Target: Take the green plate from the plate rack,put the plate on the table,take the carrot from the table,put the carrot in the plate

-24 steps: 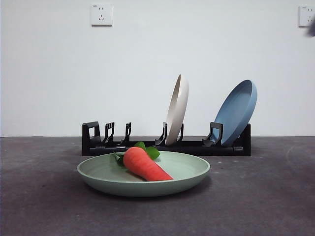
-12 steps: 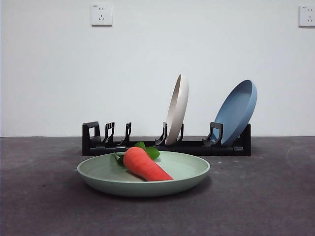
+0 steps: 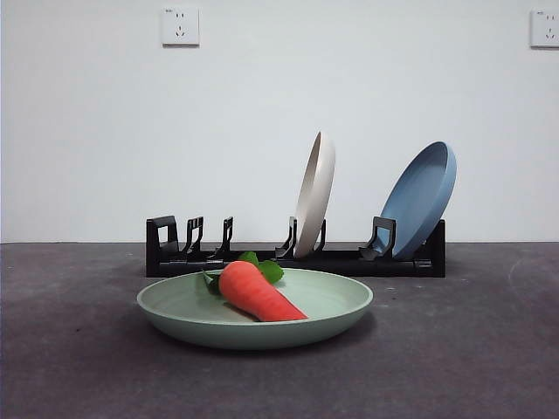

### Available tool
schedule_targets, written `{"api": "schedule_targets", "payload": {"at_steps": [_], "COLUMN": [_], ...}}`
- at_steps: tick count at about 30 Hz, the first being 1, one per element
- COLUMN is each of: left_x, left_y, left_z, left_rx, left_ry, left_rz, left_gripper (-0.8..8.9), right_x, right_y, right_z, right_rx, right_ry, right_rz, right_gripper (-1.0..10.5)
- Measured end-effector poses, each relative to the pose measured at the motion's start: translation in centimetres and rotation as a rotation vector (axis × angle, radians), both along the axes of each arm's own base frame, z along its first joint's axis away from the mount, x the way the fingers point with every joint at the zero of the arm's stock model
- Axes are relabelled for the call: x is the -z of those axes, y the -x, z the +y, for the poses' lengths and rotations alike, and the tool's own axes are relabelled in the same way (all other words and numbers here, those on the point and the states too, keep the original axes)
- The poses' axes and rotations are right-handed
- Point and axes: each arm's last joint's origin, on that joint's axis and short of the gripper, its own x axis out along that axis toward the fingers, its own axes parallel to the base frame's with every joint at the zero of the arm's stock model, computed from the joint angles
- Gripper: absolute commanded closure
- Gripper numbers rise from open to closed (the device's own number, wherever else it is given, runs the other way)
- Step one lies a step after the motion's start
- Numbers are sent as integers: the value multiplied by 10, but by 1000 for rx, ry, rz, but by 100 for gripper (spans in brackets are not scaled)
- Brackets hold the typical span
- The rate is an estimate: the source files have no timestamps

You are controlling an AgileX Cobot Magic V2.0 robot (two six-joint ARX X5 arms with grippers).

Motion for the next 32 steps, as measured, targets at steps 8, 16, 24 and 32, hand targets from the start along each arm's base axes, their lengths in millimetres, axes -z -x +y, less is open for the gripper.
{"api": "schedule_targets", "payload": {"at_steps": [8,16,24,32], "left_x": [0,-9,-21,53], "left_y": [0,-6,-13,-3], "left_z": [0,12,69,108], "left_rx": [0,-80,-255,-532], "left_ry": [0,27,372,372], "left_rz": [0,-127,-570,-824], "left_gripper": [816,815,815,815], "right_x": [0,0,0,0], "right_y": [0,0,0,0], "right_z": [0,0,0,0], "right_rx": [0,0,0,0], "right_ry": [0,0,0,0], "right_rz": [0,0,0,0], "right_gripper": [945,945,945,945]}}
